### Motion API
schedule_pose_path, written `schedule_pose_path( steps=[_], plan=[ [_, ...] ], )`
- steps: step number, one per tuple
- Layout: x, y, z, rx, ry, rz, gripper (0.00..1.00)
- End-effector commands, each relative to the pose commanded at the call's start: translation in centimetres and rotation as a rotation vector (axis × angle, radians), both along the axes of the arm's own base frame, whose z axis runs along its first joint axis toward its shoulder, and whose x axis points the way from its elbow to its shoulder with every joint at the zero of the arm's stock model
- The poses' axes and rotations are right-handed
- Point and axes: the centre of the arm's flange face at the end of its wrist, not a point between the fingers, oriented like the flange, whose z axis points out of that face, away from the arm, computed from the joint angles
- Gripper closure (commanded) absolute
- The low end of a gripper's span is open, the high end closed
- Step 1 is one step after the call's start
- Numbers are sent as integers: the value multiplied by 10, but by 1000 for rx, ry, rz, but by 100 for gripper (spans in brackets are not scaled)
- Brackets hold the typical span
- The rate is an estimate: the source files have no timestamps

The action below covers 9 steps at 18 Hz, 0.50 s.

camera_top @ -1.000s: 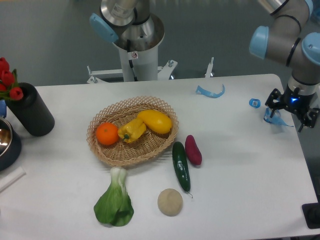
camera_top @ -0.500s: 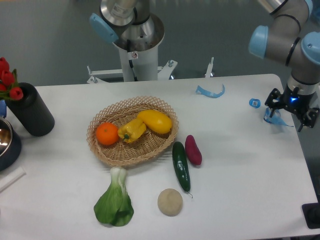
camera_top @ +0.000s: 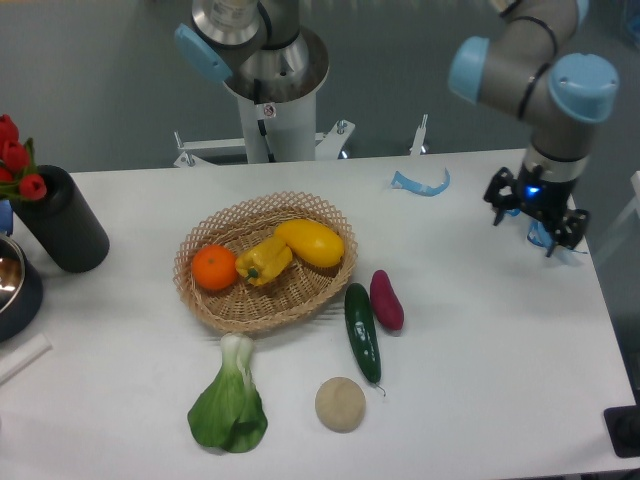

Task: Pick up the yellow pepper from the basket
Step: 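Move the open gripper over the wicker basket toward the yellow pepper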

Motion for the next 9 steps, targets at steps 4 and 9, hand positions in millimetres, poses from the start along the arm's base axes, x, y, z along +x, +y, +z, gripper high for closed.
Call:
schedule_pose_path(
  steps=[4,9],
  plan=[
    [43,14,-14,12,-49,-36,0],
    [92,29,9,176,-85,-44,0]
  ],
)
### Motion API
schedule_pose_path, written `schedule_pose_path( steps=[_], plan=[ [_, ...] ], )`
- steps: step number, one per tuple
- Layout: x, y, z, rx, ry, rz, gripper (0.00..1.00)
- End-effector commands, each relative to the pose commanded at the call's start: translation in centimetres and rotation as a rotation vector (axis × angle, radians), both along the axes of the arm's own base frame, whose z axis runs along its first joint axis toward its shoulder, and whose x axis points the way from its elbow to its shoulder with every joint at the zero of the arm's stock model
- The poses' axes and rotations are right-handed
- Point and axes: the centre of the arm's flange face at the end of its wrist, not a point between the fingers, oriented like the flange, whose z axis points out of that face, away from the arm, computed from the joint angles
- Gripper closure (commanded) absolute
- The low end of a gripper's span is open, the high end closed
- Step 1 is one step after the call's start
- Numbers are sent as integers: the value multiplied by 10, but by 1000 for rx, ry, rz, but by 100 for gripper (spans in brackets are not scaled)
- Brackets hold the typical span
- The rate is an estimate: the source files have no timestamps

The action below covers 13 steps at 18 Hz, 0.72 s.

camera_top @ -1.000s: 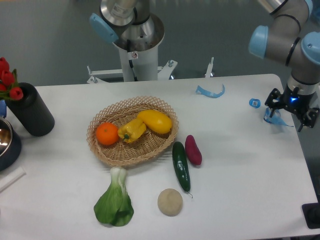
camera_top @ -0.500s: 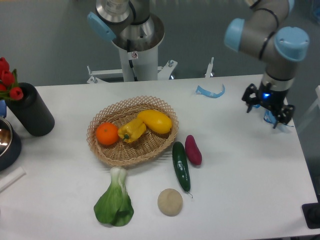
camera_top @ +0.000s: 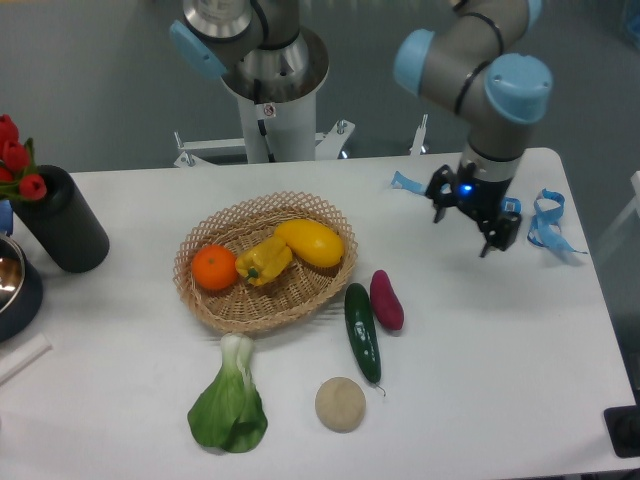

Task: Pick up the yellow pepper from the basket
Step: 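Move the open gripper over the wicker basket toward the yellow pepper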

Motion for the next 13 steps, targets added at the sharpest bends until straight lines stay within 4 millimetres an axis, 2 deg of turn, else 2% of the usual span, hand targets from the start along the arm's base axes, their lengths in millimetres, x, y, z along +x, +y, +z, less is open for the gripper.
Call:
schedule_pose_path(
  steps=[2,8,13],
  plan=[
    [26,16,7,44,-15,-24,0],
    [86,69,-4,29,-98,-14,0],
    [125,73,-38,-14,-173,-35,0]
  ],
)
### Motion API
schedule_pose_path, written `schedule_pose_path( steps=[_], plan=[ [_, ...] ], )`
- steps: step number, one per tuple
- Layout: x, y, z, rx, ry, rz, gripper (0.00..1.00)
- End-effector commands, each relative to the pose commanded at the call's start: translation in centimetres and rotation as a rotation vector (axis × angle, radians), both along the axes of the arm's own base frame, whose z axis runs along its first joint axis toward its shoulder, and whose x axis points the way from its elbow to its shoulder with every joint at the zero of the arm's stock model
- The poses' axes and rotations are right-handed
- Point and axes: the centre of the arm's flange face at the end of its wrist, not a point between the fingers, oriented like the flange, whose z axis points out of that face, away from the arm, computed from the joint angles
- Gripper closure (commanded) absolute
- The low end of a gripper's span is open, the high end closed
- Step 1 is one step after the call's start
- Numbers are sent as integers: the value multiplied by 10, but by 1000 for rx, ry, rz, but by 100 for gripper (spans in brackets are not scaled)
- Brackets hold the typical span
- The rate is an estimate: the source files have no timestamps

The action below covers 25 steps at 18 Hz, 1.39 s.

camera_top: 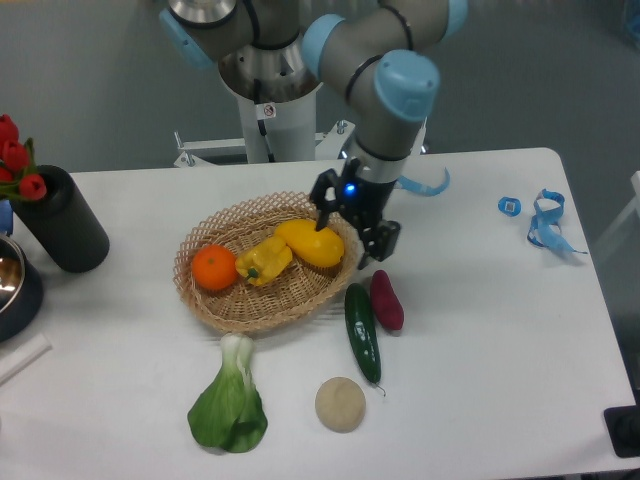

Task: Pick up the yellow pepper from the basket
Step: 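Move the open gripper over the wicker basket toward the yellow pepper, then lower the gripper onto the yellow bell pepper and close the fingers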

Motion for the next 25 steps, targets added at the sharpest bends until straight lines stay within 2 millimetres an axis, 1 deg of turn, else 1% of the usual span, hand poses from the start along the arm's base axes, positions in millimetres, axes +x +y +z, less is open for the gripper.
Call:
schedule_pose_path(
  steps=[1,3,5,7,10,13,16,25],
  plan=[
    [7,2,-4,-8,-10,-11,0],
    [19,-3,-18,-25,-39,-16,0],
    [27,-7,-25,-37,-59,2,0],
    [28,-7,-28,-51,-77,49,0],
    [31,-3,-32,-58,-90,63,0],
    [28,2,-41,-63,-121,85,0],
    [30,8,-52,-75,-135,76,0],
    [30,12,-65,-95,-147,68,0]
  ],
)
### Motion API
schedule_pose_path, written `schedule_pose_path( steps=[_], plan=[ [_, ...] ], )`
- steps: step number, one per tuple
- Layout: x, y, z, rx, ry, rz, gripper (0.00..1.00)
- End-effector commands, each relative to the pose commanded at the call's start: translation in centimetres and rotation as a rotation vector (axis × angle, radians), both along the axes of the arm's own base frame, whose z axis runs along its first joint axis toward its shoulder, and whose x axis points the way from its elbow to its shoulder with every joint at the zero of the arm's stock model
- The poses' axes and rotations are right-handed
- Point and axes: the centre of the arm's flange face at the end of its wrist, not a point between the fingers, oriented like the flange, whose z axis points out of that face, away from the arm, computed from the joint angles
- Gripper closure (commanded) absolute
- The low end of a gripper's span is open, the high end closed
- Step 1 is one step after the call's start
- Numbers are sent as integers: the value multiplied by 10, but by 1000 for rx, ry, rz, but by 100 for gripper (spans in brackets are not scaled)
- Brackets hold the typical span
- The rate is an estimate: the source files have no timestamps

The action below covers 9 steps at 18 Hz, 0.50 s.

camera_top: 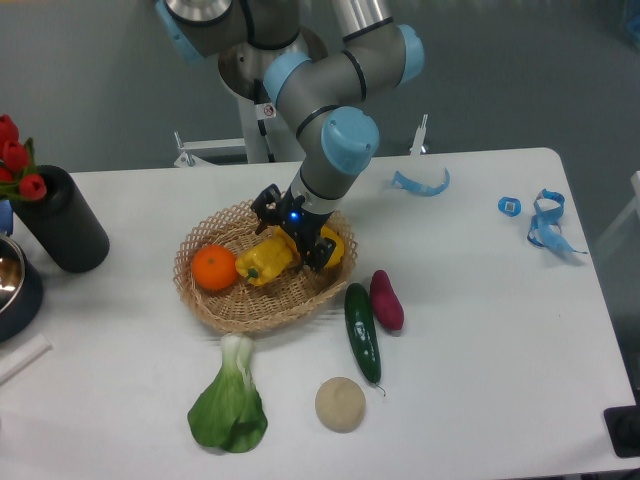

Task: Pick up the yellow pepper from the basket
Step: 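Lower the gripper onto the yellow bell pepper and close the fingers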

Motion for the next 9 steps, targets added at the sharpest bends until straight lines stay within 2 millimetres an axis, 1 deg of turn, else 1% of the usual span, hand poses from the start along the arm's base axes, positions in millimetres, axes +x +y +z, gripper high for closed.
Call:
schedule_pose_path(
  steps=[1,3,4,7,8,9],
  plan=[
    [0,1,-3,-4,-5,-2,6],
    [3,3,-4,-5,-7,-9,25],
    [3,4,-5,-6,-8,-9,32],
    [3,4,-7,-9,-12,-9,48],
    [2,4,-6,-9,-10,-8,54],
    [1,6,-3,-9,-8,5,59]
  ],
)
